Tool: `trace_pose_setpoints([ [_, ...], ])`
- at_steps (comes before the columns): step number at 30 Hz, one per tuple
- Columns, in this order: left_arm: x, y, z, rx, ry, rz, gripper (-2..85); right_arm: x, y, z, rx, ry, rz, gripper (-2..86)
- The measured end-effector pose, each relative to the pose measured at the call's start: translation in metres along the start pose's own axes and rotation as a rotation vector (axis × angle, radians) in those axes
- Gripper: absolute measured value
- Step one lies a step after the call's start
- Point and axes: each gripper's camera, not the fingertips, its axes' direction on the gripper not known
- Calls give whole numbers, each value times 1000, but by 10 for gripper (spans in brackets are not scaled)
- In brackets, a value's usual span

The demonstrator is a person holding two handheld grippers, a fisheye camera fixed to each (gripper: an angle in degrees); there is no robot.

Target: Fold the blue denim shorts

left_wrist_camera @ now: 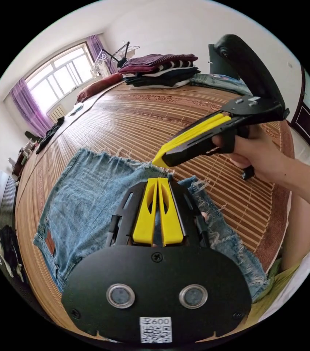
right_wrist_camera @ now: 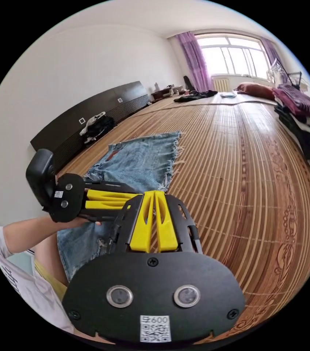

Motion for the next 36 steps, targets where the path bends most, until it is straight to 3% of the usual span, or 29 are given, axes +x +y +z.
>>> trace_pose_setpoints([
  [3, 21, 0, 5, -2, -71, 39, 1, -18, -23, 28, -173, 52, -61, -9],
  [11, 47, -2, 21, -23, -117, 69, 0, -12, -56, 12, -214, 87, -23, -8],
  [13, 56, -3, 26, -23, -141, 81, 0, 1, -65, -7, -145, 83, 40, -8],
  [15, 59, -2, 28, -13, -138, 79, 1, 21, -76, -41, 42, -65, 93, -9],
  [17, 60, -2, 31, -11, -125, 70, 1, 34, -91, -43, 66, -164, 95, -9],
  [21, 74, -4, 38, -14, -150, 86, 1, 43, -149, 23, -296, -184, -15, -8],
  [22, 78, -4, 40, -14, -159, 91, 1, 43, -156, 25, -306, -192, -47, -8],
  [25, 94, -5, 45, -19, -203, 114, 1, 65, -186, 21, -281, -166, -56, -8],
  [31, 118, -7, 52, -16, -267, 149, -1, 151, -203, -9, -201, -433, 175, -8],
  [34, 119, -9, 51, -12, -249, 141, -1, 152, -213, -40, -107, -450, 117, -8],
  [36, 120, -10, 51, -8, -243, 141, -1, 136, -232, -43, -152, -365, 36, -8],
])
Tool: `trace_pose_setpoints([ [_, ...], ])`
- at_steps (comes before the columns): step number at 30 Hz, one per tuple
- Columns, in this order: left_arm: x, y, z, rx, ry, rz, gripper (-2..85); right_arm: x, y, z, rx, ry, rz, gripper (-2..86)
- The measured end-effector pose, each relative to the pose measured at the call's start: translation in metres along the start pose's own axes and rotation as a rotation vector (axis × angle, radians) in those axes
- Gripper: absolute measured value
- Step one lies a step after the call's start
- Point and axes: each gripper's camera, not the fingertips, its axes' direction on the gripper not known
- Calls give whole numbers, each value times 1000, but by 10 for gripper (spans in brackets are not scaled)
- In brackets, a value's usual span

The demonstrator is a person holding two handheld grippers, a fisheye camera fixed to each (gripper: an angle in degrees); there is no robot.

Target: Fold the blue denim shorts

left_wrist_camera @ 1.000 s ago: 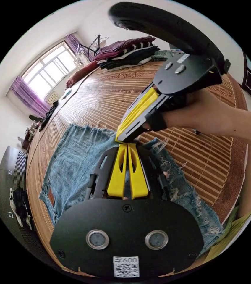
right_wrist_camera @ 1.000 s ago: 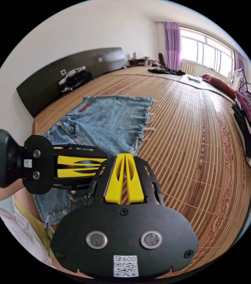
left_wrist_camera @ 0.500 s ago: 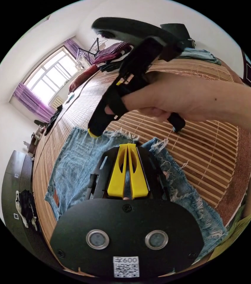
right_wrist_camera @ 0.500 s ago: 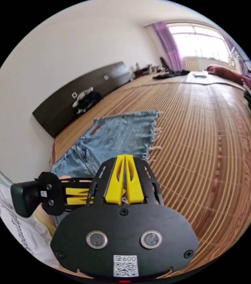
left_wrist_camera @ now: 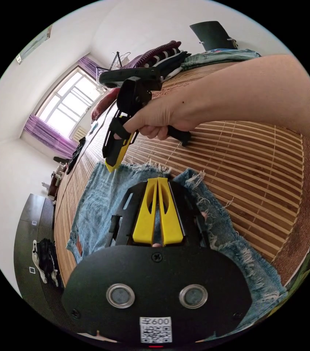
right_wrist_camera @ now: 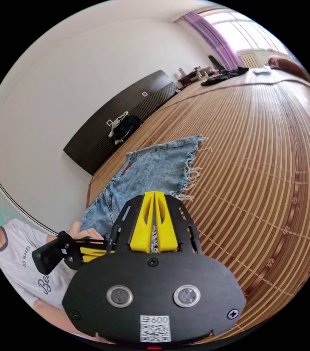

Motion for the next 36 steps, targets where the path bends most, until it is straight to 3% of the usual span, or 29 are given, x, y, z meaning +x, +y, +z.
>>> trace_pose_setpoints([
  [3, 3, -3, -1, -1, 1, 0, -1, 1, -29, 18, -145, 54, -15, -8],
  [7, 3, -8, -4, -1, 13, -6, 0, 43, -48, -4, -119, -74, 102, -8],
  [9, 1, -10, -6, -2, 23, -11, 0, 78, -48, -20, -73, -194, 212, -8],
  [13, 2, -15, -11, -1, 18, -7, 0, 90, -55, -47, 3, -138, 270, -8],
  [16, 2, -19, -15, 1, 9, -1, 0, 88, -63, -61, 31, -115, 261, -9],
  [20, -12, -25, -19, -4, 64, -29, 0, 64, -41, -100, 250, -249, 151, -9],
  [26, -52, -30, -26, 0, 223, -110, 0, 38, -45, -121, 303, -180, 113, -9],
  [31, -49, -41, -43, -3, 160, -77, 0, 47, -82, -102, 121, -214, 162, -9],
  [34, -52, -47, -53, -4, 140, -65, 0, 38, -109, -80, -47, -123, 174, -8],
  [36, -54, -51, -59, -3, 125, -57, 0, 38, -120, -85, -40, -96, 186, -8],
])
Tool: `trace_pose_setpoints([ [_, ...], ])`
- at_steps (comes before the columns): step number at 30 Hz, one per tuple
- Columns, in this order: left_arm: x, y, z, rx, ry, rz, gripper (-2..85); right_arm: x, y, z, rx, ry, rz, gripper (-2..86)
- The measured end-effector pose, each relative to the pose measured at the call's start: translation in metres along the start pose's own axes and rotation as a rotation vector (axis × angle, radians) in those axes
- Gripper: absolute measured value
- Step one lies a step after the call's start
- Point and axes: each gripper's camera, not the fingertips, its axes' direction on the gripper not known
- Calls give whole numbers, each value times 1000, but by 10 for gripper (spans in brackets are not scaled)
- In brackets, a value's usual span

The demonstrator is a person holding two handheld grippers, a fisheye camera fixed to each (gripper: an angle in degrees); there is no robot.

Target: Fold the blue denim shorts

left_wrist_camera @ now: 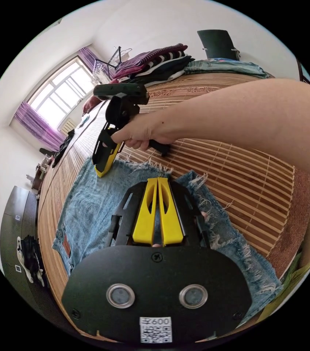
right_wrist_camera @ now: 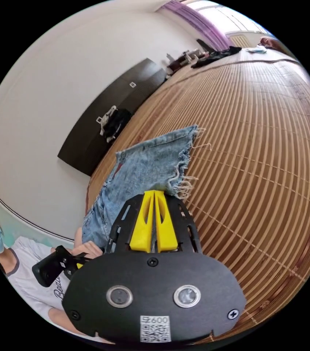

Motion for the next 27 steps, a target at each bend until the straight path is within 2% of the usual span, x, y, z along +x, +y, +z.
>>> trace_pose_setpoints([
  [4, -6, -9, -15, -1, -24, 13, -1, 22, -5, -15, 59, -85, 110, -8],
  [10, -34, -22, -36, -1, 9, -2, -1, 19, -15, -36, 144, -30, 144, -8],
  [14, -57, -32, -51, 1, 41, -10, -1, -17, 21, -88, 541, -15, 32, -8],
  [15, -65, -35, -56, 4, 54, -4, 0, -26, 22, -91, 560, -27, -22, -8],
  [16, -74, -38, -60, 3, 72, 18, 0, -28, 16, -89, 514, -22, -26, -8],
  [18, -88, -47, -64, -10, 113, 112, 0, -24, -26, -56, 173, -15, 6, -8],
  [20, -123, -61, -64, -51, 244, 135, 1, -16, -52, -28, -25, -1, 35, -7],
  [24, -208, -93, -46, -148, 586, 118, 4, 13, -97, -29, -16, -65, 47, -7],
  [25, -229, -93, -40, -139, 673, 85, 4, 19, -103, -30, -11, -78, 57, -7],
  [27, -249, -81, -43, -56, 724, 64, 5, 46, -124, -32, -27, -189, 70, -8],
])
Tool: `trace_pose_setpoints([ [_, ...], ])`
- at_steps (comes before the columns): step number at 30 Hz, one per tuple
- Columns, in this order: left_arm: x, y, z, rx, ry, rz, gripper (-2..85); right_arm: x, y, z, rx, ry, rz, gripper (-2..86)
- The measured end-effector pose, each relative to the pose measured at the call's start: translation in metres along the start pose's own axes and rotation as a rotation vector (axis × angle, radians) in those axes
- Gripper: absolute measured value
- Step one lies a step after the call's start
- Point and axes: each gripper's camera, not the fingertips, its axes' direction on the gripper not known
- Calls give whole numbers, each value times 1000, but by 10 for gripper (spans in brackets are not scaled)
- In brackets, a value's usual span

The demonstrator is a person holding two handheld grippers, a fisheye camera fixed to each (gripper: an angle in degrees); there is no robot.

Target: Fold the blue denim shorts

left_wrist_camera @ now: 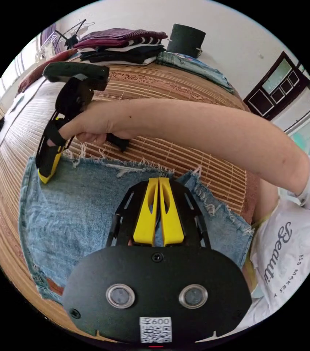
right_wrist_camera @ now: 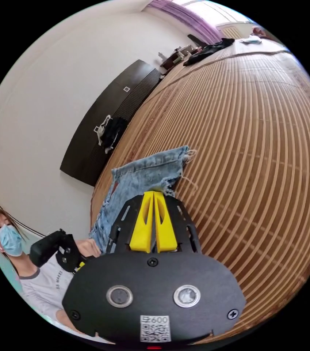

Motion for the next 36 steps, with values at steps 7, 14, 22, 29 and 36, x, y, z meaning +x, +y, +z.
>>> trace_pose_setpoints([
  [7, -31, 9, -42, 86, 127, -22, 5, 22, -7, -50, 304, 18, 38, -8],
  [14, -35, 3, -73, 92, 159, -41, 5, -47, -16, 27, -287, 121, -262, -8],
  [22, -7, -4, -106, 82, 70, -6, 5, -1, 3, -4, 138, 141, 6, -8],
  [29, -7, -6, -126, 87, 140, -35, 5, -28, 40, -2, 265, 92, -161, -8],
  [36, 9, -7, -144, 92, 144, -38, 6, -43, 45, 77, 52, 303, -125, -8],
])
